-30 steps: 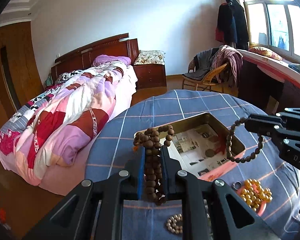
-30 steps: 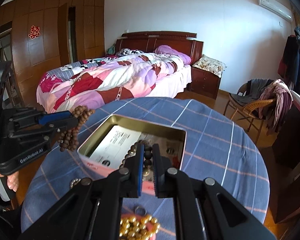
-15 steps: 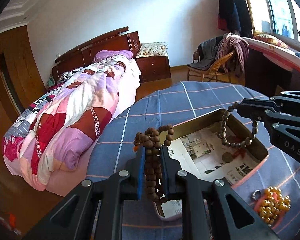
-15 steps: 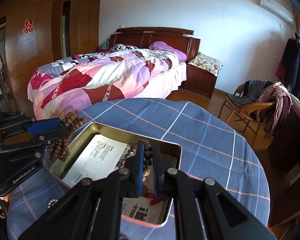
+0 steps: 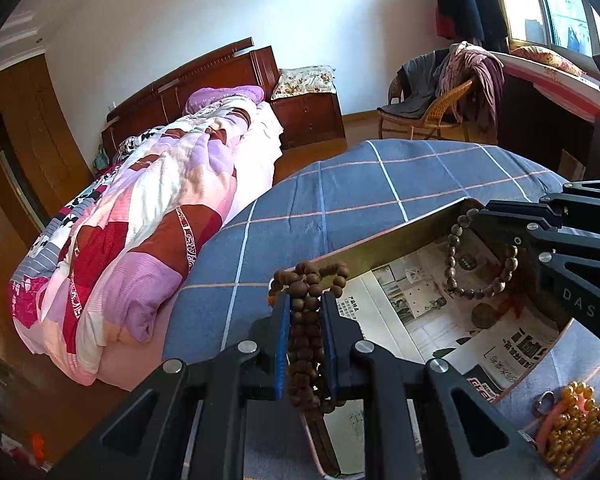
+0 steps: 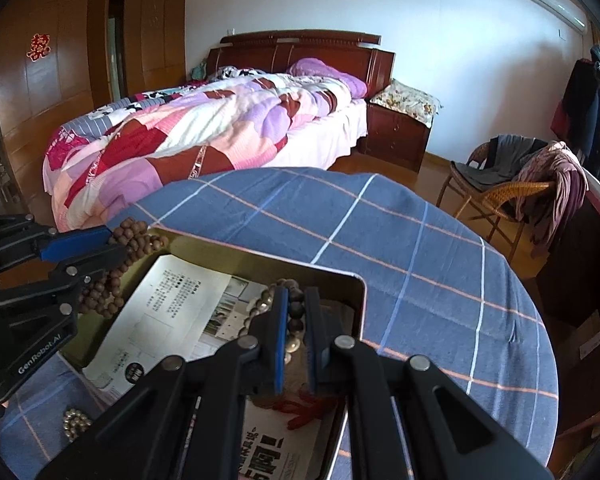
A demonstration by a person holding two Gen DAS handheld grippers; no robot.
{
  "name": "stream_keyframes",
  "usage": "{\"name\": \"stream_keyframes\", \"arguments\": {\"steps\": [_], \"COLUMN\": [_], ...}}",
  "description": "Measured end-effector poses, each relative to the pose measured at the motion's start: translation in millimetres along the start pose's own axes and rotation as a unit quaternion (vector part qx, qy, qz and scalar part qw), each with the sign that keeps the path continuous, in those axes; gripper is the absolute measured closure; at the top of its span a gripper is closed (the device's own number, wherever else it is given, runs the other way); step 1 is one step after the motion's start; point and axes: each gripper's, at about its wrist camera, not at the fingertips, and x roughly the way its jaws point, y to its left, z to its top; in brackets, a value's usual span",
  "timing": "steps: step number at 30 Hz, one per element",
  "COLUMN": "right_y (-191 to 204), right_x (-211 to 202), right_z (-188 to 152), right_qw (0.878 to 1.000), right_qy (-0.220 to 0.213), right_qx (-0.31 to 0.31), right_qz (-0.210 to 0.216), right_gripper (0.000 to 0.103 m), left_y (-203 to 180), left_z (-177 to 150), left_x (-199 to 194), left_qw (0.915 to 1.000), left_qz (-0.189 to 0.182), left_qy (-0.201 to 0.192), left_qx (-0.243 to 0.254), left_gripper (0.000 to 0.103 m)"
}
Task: Organize jewelry
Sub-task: 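Lower both held strands into the pink tin and open both tools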
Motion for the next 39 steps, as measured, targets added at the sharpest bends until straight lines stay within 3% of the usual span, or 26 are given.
{"name": "stream_keyframes", "arguments": {"steps": [14,16,17,18,19,20,21,39], "right_y": [-2.1,-1.7,-2.4,-3.4,-4.3,-4.7,-4.1,9.1], "right_x": [10.5,10.0,9.4,8.8,7.7,6.2,5.7,-17.8], "right_z": [-0.5,-0.9,-1.2,-1.7,-2.5,-3.8,-4.7,-25.0], "right_qw": [1.0,1.0,1.0,1.0,1.0,1.0,1.0,0.999], "right_qy": [0.017,0.014,0.014,0.012,0.011,0.007,0.007,-0.005], "right_qx": [-0.006,-0.01,-0.009,-0.006,-0.004,-0.003,-0.005,-0.021], "right_qz": [-0.013,-0.021,-0.022,-0.02,-0.019,-0.022,-0.026,-0.046], "right_gripper": [0.091,0.076,0.059,0.045,0.042,0.041,0.041,0.039], "left_y": [-5.4,-8.1,-9.8,-11.3,-11.3,-11.6,-11.4,-8.4], "left_z": [0.4,-0.4,-0.9,-0.9,-1.3,-1.6,-2.0,-18.0], "left_x": [20.8,21.8,20.9,20.2,19.5,16.6,11.9,-13.6], "left_qw": [0.9998,0.9996,0.9995,0.9992,0.9991,0.9989,0.9988,0.999], "left_qz": [0.014,0.019,0.024,0.03,0.035,0.041,0.045,0.042], "left_qy": [0.01,0.013,0.014,0.016,0.014,0.007,-0.004,-0.01], "left_qx": [0.008,0.013,0.015,0.019,0.02,0.02,0.02,0.007], "left_gripper": [0.087,0.087,0.083,0.07,0.062,0.049,0.042,0.041]}}
